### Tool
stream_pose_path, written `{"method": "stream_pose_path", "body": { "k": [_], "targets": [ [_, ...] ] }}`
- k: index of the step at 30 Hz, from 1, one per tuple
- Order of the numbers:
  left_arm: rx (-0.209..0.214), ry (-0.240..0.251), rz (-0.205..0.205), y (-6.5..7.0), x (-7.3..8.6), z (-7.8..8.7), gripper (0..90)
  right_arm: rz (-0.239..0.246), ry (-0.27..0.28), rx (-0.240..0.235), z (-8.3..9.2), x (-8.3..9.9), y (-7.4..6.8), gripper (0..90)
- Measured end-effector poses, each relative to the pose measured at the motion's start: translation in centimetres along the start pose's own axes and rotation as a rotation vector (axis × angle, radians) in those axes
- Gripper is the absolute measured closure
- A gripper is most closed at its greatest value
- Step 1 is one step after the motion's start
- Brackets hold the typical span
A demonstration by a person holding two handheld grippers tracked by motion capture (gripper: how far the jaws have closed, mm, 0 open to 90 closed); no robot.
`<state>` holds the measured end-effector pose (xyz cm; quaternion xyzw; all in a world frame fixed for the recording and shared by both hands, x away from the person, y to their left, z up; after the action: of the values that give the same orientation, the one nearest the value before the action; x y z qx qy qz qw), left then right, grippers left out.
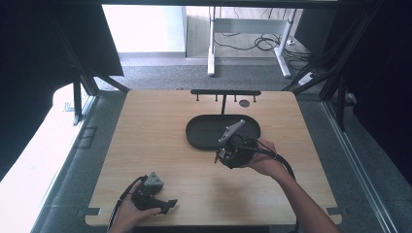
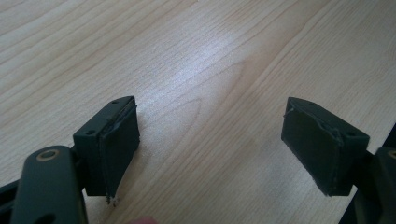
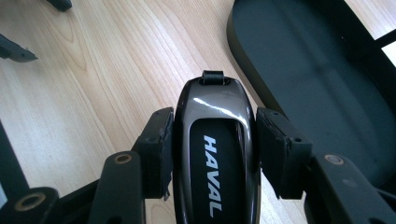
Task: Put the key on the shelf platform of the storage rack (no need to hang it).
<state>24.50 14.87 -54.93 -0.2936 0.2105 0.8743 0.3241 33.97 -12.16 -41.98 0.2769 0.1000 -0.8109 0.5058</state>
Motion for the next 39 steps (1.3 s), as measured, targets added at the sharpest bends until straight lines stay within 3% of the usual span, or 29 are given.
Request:
{"method": "stream_pose_path", "body": {
  "k": [6, 13, 39],
  "targets": [
    [-0.002, 0.006, 0.002, 0.11, 0.01, -0.26, 19.0, 0.004, -0.010, 0.006, -0.17, 0.00, -0.17, 49.1],
    [0.000, 0.005, -0.024, 0.41, -0.07, -0.48, 17.9, 0.020, -0.018, 0.009, -0.35, 0.02, -0.43, 49.0],
    [0.007, 0.010, -0.014, 0.38, -0.06, -0.48, 17.9, 0.001, 0.013, 0.007, -0.62, -0.69, 0.13, 49.1]
  ]
}}
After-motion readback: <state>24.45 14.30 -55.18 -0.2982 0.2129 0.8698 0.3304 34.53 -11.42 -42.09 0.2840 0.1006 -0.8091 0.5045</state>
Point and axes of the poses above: each handheld gripper's, and its own axes: z roughly backward along the jaws, x roughly out of its underside, y roughly to its right, the point moved 3 cm from there along -z, roughly forward along the jaws, and after that the axes turned 5 degrees about y, right-handed, at the moved point
